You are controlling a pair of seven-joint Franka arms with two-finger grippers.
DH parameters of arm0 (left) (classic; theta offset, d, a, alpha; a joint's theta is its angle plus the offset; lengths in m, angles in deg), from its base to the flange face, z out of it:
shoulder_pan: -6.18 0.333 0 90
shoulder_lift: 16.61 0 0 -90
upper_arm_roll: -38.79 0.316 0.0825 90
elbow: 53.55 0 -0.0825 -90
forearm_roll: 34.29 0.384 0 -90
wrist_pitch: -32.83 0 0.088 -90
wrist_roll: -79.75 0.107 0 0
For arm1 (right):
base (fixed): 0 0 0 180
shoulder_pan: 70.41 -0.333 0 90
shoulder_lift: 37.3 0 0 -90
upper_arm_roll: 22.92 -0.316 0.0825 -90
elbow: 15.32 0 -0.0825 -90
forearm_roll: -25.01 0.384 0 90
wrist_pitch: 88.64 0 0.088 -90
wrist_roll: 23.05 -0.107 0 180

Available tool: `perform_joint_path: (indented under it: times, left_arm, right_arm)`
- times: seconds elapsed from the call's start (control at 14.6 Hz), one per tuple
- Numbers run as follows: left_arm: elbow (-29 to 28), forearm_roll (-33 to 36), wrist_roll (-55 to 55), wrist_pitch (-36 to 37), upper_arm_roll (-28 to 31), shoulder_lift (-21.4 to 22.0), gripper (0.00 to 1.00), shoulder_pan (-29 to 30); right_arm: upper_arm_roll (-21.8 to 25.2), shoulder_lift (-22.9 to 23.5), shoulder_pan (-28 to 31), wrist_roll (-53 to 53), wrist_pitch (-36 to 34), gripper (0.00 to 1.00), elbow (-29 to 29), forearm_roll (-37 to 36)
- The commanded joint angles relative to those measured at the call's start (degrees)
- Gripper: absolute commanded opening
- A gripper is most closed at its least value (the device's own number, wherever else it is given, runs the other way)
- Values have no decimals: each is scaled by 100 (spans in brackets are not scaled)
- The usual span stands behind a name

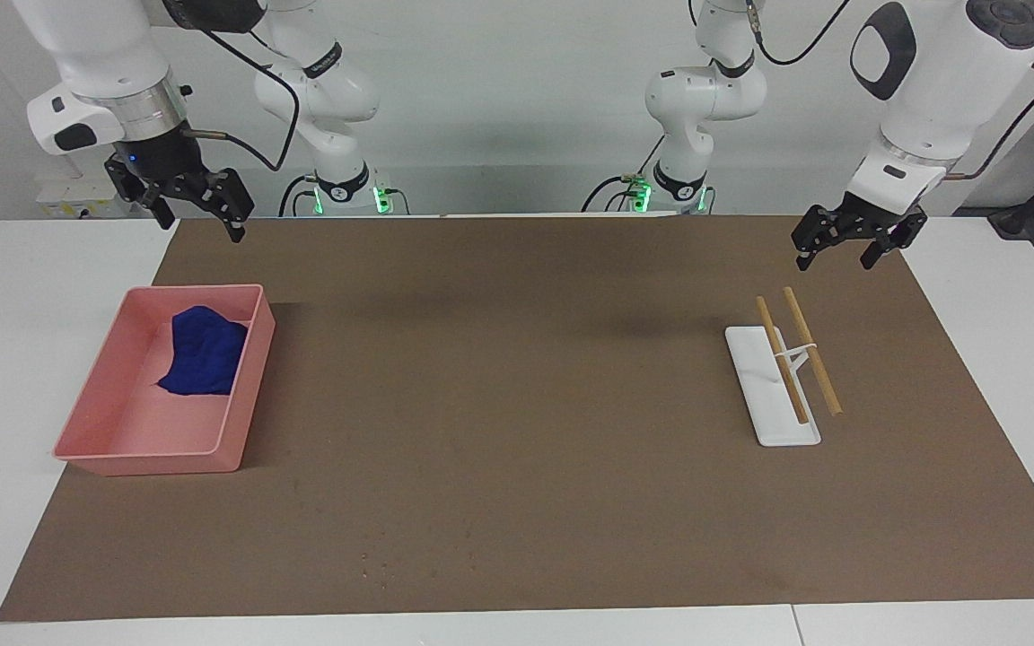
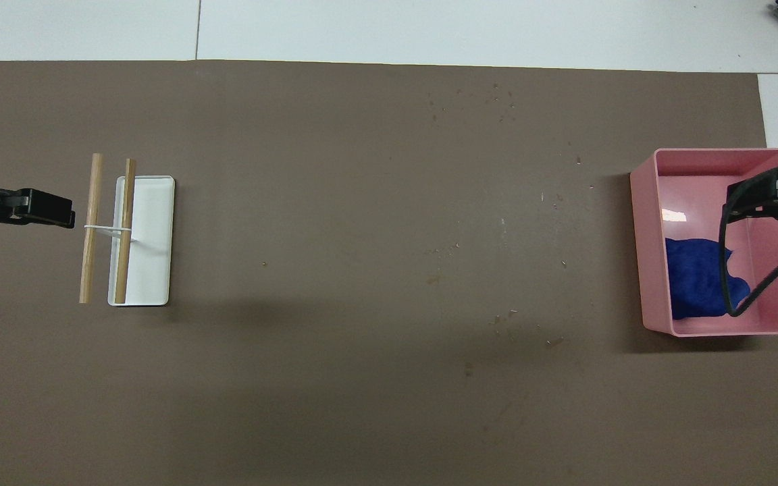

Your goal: Wipe water with towel using both arms

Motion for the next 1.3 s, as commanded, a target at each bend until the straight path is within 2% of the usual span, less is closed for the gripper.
perform_joint_path:
  times: [0.0, 0.68, 1.23]
  left_arm:
    - [-64, -53, -3, -86, 45, 26, 100, -59]
    - [-64, -53, 6, -86, 45, 26, 100, -59]
    - [15, -53, 33, 19, 45, 34, 100, -59]
  right_arm:
    - [379, -113, -321, 202, -169, 100, -28, 64]
    - [354, -281, -146, 176, 130, 100, -441, 345]
    - [328, -115, -225, 158, 288, 100, -397, 327]
